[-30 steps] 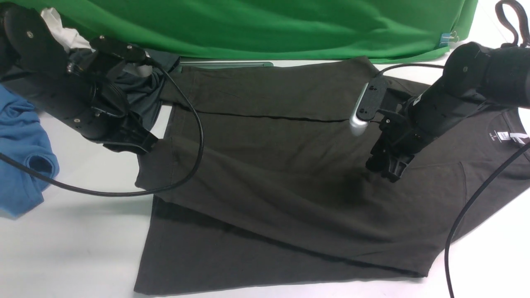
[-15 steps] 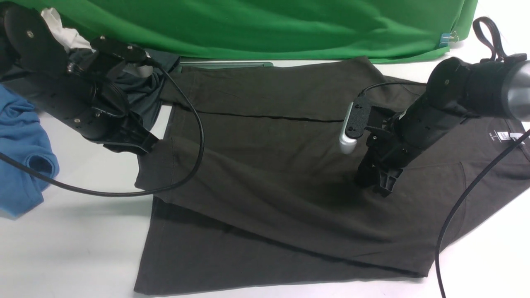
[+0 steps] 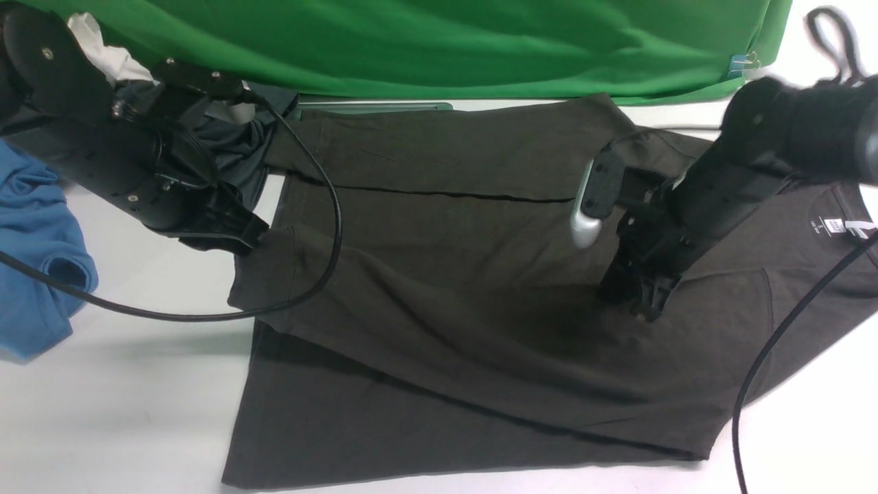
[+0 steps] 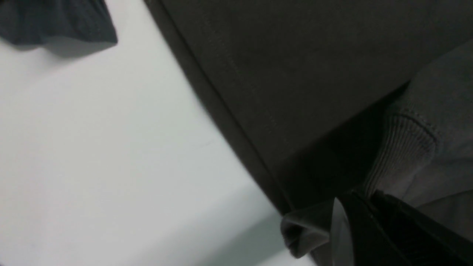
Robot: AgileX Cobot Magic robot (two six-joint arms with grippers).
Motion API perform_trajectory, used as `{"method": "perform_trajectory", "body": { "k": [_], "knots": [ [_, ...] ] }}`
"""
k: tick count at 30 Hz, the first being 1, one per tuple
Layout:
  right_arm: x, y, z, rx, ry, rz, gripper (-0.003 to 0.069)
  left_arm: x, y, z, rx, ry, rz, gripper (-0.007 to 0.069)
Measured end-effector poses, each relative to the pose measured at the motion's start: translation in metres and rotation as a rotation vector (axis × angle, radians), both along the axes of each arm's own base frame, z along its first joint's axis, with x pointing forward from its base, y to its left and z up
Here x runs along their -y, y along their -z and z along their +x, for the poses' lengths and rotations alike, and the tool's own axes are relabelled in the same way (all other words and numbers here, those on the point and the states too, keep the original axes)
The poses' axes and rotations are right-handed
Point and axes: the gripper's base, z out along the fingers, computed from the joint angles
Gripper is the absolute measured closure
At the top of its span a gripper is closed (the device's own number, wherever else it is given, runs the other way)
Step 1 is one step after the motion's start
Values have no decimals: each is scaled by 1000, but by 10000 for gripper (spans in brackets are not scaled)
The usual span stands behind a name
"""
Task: Fold a long-sleeved shirt on a white desktop.
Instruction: 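Fold the left side of the black T-shirt inward over its body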
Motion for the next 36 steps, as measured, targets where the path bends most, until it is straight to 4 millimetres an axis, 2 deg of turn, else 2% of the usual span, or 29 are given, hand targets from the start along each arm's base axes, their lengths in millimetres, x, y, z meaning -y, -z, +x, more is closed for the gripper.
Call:
{"method": "perform_trajectory", "body": {
  "k": [3, 11, 15, 19, 27, 29, 30, 31, 33, 34, 35, 36],
  "knots": [
    [14, -11, 2, 21, 74, -4, 641, 1, -1, 1, 15, 22, -9, 596],
    [29, -12, 10, 46, 183, 4, 641, 1, -1, 11, 102, -6, -9, 596],
    [29, -13, 14, 83, 200, 9, 641, 0, 10, 19, 107, -5, 6, 596],
    [29, -14, 18, 120, 237, 16, 641, -1, 29, 29, 90, -7, 26, 596],
    [30, -1, 25, 119, 326, 22, 625, -3, 49, 43, 120, -36, 39, 596],
    [31, -1, 26, 118, 373, 32, 554, -3, 52, 45, 117, -38, 41, 592],
    [31, -1, 26, 113, 392, 34, 469, -3, 54, 46, 116, -39, 42, 583],
    [31, -1, 26, 112, 395, 34, 469, -3, 54, 46, 116, -39, 42, 582],
    [32, -2, 26, 109, 417, 31, 344, -3, 54, 46, 119, -37, 43, 564],
    [34, -6, 25, 109, 440, 15, 193, -3, 54, 47, 128, -41, 43, 529],
    [35, -7, 25, 111, 446, 11, 181, -3, 54, 47, 130, -41, 44, 519],
    [37, -12, 23, 111, 463, -5, 125, -3, 54, 47, 132, -42, 44, 484]
  ]
}}
